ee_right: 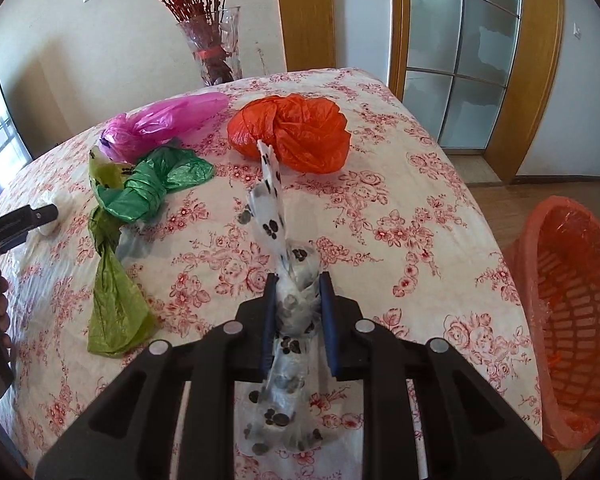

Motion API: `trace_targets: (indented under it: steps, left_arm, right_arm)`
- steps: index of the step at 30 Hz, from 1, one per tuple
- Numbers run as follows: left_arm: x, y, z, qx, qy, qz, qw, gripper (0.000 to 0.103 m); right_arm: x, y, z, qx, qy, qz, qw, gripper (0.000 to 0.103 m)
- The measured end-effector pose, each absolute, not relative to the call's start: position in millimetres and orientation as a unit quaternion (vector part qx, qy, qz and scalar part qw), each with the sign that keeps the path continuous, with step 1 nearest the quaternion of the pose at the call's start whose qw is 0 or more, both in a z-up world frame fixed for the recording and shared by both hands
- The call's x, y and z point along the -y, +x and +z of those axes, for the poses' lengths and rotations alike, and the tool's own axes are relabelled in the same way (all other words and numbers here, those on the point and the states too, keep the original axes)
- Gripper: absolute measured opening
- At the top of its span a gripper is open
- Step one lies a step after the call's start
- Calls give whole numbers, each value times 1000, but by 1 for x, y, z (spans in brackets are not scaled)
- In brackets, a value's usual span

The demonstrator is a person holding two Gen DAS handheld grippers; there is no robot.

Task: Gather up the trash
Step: 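Grasp clear knotted bag with left gripper while right grasps white paw-print bag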

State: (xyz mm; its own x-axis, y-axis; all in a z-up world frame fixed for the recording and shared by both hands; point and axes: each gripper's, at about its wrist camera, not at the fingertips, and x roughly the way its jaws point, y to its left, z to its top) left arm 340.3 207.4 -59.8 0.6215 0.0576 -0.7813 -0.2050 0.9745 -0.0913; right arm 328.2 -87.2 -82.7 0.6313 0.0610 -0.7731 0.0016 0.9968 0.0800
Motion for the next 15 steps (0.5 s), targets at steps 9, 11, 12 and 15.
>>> trace_targets:
  steps: [9,11,12,15]
  left_arm:
    - [-200,346,-55,-416,-77,45,905,49]
    - [-199,345,-53,-413,-78,36,907,42]
    - [-199,344,-53,-412,-80,33,907,39]
    - [-197,338,-51,-410,-84,27,908,33]
  right_arm:
    - [87,323,-83,-429,36,16,902,21]
    - [87,323,-84,-430,36,15,902,21]
    - [87,322,-84,-430,37,15,902,21]
    - [90,317,-82,-428,38,15,903,21]
